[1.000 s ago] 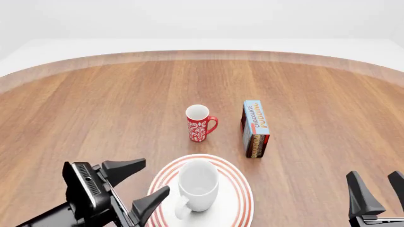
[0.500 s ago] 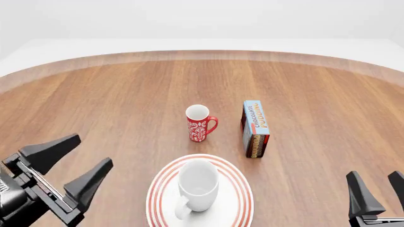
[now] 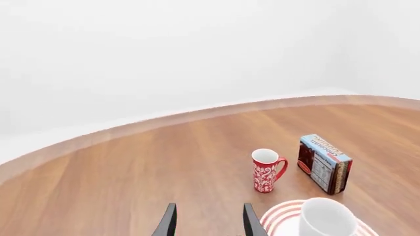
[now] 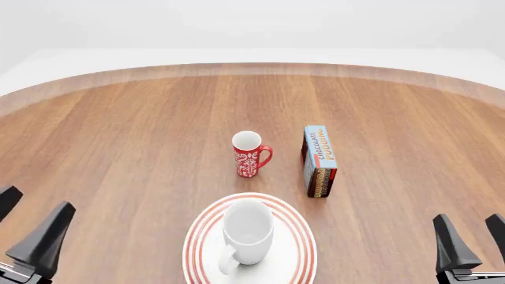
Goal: Pick up the white mug and put it on the plate, and put the chocolate pudding to the right of the plate.
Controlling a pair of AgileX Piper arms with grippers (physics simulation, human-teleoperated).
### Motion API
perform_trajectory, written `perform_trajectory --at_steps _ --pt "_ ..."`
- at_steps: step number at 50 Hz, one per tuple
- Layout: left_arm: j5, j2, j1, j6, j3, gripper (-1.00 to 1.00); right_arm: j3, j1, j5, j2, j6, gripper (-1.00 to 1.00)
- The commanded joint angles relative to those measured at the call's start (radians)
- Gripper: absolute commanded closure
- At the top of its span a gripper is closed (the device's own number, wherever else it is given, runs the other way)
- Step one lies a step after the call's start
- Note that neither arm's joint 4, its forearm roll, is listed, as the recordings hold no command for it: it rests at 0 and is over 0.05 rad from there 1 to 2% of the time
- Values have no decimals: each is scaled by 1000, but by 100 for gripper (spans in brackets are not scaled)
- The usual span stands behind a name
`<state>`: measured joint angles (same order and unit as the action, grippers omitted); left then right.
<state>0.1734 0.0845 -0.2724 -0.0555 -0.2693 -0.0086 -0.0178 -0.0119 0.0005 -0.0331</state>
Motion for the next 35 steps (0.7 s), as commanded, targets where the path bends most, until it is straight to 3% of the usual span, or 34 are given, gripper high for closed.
perform_trajectory --at_steps 1,25,35 --pt "-30 -84 95 69 102 -100 0 1 0 0 2 -100" --pt "-206 -84 283 147 257 -100 -1 7 0 0 7 -100" --pt "-217 -84 291 146 257 -100 -1 10 0 0 8 -100"
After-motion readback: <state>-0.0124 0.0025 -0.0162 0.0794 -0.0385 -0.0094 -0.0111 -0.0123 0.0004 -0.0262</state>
